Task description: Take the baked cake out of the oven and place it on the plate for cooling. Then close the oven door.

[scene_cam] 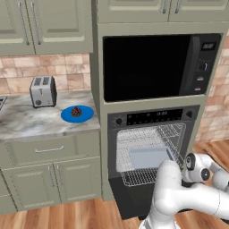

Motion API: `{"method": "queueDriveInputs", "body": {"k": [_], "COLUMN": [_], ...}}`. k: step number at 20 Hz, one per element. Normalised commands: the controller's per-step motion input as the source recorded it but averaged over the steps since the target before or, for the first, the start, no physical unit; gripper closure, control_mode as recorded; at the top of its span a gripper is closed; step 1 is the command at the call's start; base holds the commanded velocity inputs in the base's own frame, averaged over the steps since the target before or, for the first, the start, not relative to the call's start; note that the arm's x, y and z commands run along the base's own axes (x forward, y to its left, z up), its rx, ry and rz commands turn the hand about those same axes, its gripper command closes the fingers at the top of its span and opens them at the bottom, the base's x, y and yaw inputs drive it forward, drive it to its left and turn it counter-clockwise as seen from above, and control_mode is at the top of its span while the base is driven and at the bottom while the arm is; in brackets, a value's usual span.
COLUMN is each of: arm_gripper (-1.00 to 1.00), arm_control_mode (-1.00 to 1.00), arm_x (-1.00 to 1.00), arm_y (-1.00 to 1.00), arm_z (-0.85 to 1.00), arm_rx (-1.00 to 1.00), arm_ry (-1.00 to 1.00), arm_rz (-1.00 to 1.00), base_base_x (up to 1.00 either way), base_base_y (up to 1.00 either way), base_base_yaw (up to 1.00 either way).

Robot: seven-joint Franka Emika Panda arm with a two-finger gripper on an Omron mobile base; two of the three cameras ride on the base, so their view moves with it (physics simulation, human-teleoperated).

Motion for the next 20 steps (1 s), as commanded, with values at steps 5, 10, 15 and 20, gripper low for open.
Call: {"method": "queueDriveInputs", "body": {"k": [5, 10, 15, 20], "arm_gripper": [-1.0, -1.0, -1.0, -1.0], "arm_control_mode": [-1.0, -1.0, -1.0, -1.0], "arm_x": [0.33, 0.3, 0.18, 0.17], "arm_y": [0.21, 0.19, 0.19, 0.21], "arm_z": [0.0, 0.0, -0.04, -0.17], "arm_rx": [-0.01, -0.01, -0.01, -0.04], "arm_ry": [0.01, 0.01, 0.03, 0.08], "arm_rz": [-0.09, -0.07, -0.04, -0.01], "base_base_x": [0.0, 0.0, 0.0, 0.0], "base_base_y": [0.0, 0.0, 0.0, 0.0], "base_base_yaw": [0.0, 0.0, 0.0, 0.0]}}
